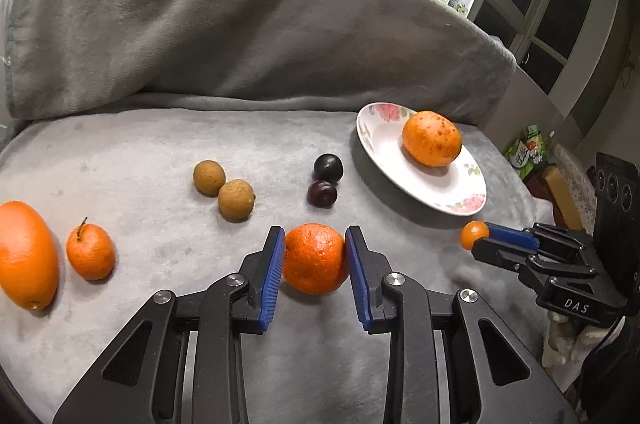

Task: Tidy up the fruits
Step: 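Carry both tangerines onto the plate and open both grippers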

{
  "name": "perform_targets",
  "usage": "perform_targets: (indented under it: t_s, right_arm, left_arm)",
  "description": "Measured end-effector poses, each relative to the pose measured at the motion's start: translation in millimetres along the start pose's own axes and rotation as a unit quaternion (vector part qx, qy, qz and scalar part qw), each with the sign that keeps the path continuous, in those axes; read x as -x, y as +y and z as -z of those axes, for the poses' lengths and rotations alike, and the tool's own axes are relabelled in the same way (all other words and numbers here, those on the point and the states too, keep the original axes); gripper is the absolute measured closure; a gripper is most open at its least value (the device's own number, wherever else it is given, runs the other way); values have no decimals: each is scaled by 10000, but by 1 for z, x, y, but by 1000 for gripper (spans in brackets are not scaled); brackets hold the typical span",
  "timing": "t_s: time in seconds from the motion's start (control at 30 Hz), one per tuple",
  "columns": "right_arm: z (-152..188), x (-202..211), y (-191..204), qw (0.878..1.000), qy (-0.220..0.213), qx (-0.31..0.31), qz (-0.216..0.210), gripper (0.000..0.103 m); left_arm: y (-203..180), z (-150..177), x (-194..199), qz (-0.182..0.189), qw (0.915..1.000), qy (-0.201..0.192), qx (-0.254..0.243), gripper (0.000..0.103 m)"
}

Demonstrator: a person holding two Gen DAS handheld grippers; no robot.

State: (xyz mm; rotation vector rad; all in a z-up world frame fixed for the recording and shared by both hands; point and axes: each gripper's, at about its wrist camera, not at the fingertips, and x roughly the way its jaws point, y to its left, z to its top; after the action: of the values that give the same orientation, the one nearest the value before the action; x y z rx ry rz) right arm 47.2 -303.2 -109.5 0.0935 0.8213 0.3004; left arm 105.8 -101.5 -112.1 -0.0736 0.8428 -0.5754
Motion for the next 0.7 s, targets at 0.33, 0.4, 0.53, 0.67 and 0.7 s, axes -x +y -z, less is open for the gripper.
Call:
perform_targets:
  t_s: [0.33,0.4,0.53,0.67,0.7]
  right_arm:
    - [-3,6,3,9999,-134,25,22,77]
    - [-4,8,1,9999,-162,5,36,77]
    - [-4,11,-3,9998,-181,-28,77,77]
    - [-6,12,-10,9996,-221,-95,119,77]
    - [-6,13,-12,9996,-239,-115,133,77]
  left_arm:
    - [-6,-7,1,34,9999,-101,27,77]
    - [-8,-9,1,101,9999,-110,40,77]
    - [-16,-15,3,146,9997,-189,-37,77]
    - [-25,-25,2,202,9994,-256,-108,77]
    - [-27,-28,1,229,9993,-270,-127,77]
